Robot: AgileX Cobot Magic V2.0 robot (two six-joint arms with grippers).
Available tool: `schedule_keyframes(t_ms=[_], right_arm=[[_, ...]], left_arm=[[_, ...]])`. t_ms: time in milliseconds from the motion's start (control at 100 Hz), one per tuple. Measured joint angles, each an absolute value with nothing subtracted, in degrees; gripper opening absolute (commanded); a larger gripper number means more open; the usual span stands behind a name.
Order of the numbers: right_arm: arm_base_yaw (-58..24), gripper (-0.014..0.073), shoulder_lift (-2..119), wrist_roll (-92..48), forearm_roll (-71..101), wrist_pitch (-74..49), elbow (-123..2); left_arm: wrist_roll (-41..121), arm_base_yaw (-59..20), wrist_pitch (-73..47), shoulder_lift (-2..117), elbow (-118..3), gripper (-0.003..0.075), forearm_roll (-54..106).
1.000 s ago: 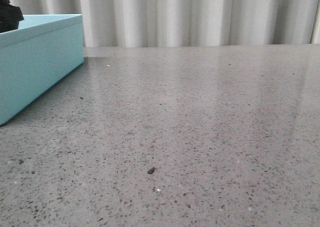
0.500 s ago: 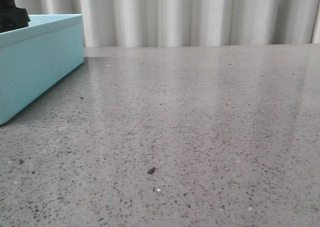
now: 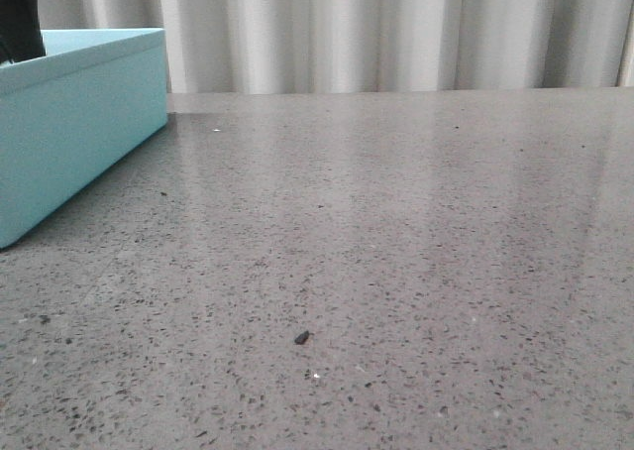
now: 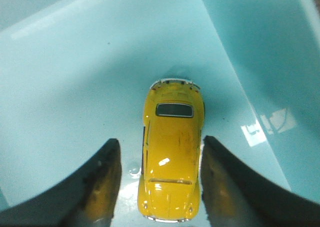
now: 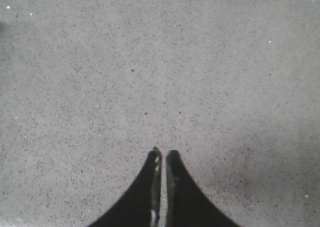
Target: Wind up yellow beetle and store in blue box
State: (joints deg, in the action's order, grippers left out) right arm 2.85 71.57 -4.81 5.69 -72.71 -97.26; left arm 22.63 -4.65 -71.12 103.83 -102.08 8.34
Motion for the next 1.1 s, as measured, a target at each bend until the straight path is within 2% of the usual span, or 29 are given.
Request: schedule_keyframes(t_ms=[120,840,1100], right_arm=[[2.8,-0.0061,68.8,-4.9,5.6,-70.1,-93.6],[2.8,-0.0061,43.8,-5.1,-0.5,-35.1,-52.8],[2.8,-0.0061,37.1,-5.1,-1.1,-25.8,-42.4]], left_arm=[[22.6,-4.6,-71.4,99.7,-102.1,-0.0022,8.9],[22.6,-4.6,-72.4,78.6,-101.8,-0.0021,15.1],[22.6,-4.6,-72.4,69.9,-92.8,-0.0021,15.2]])
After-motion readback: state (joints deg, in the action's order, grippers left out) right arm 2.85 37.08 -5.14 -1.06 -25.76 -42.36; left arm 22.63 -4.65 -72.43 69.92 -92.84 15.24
